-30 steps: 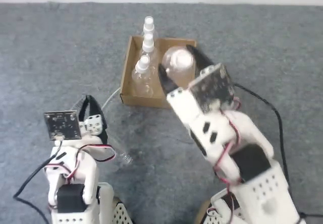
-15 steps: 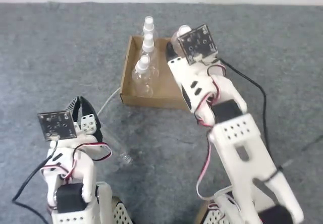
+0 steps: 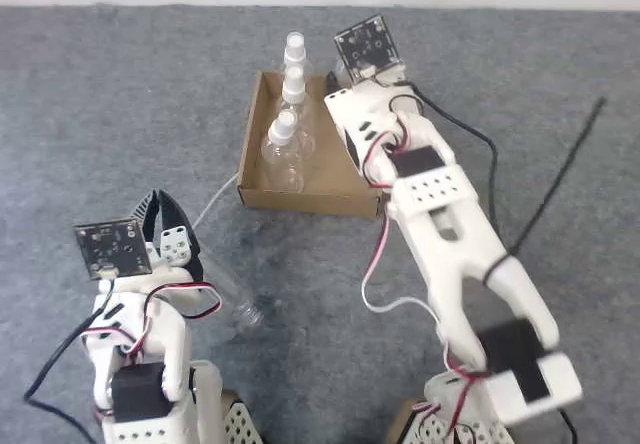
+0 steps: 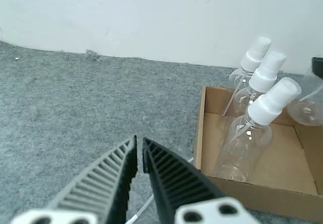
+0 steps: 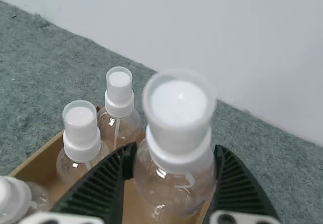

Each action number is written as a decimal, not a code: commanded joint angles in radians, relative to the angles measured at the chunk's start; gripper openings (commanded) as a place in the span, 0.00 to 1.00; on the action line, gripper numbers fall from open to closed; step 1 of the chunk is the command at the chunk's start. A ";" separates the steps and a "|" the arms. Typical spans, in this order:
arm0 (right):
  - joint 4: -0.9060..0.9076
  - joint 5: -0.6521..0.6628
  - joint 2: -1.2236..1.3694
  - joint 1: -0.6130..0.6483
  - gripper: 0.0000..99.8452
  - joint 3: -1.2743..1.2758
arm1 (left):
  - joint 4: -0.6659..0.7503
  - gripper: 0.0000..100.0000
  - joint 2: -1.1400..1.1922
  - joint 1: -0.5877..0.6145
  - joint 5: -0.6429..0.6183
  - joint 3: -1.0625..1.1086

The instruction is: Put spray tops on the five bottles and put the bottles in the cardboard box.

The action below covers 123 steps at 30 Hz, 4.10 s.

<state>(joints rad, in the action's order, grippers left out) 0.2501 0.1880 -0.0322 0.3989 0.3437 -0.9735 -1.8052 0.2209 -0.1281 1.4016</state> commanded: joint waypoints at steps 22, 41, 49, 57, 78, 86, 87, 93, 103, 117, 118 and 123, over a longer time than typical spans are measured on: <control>-0.039 -0.161 0.398 -0.081 0.14 -0.365 | 0.031 0.02 -0.020 0.003 -0.006 -0.010; -0.124 -0.160 0.495 -0.077 0.15 -0.364 | 0.031 0.02 -0.020 0.003 -0.005 -0.010; -0.119 -0.158 0.496 -0.079 0.16 -0.362 | 0.031 0.02 -0.020 0.003 -0.005 -0.010; -0.059 -0.158 0.489 -0.077 0.30 -0.364 | 0.031 0.02 -0.020 0.003 -0.003 -0.010; 0.053 -0.166 0.426 -0.073 0.39 -0.371 | 0.031 0.02 -0.020 0.003 -0.003 -0.008; 0.156 -0.166 0.364 -0.073 0.39 -0.371 | 0.037 0.02 -0.020 0.003 -0.003 -0.008; 0.165 -0.167 0.358 -0.073 0.39 -0.370 | 0.046 0.02 -0.020 0.003 -0.003 -0.005; 0.236 -0.167 0.318 -0.073 0.39 -0.370 | 0.103 0.02 -0.020 0.005 -0.003 0.036; 0.412 -0.167 0.225 -0.073 0.39 -0.370 | 0.101 0.02 -0.020 0.003 -0.003 0.036; 0.691 -0.167 0.070 0.018 0.38 -0.371 | 0.101 0.02 -0.020 0.005 -0.003 0.036; 0.710 -0.167 0.054 0.024 0.38 -0.371 | 0.101 0.02 -0.020 0.005 -0.003 0.036; 0.789 -0.167 -0.025 0.030 0.37 -0.371 | 0.101 0.02 -0.020 0.006 -0.003 0.036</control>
<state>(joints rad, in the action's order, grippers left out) 0.9973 0.0315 0.0522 0.4173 0.0384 -0.9060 -1.8052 0.2209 -0.1281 1.4477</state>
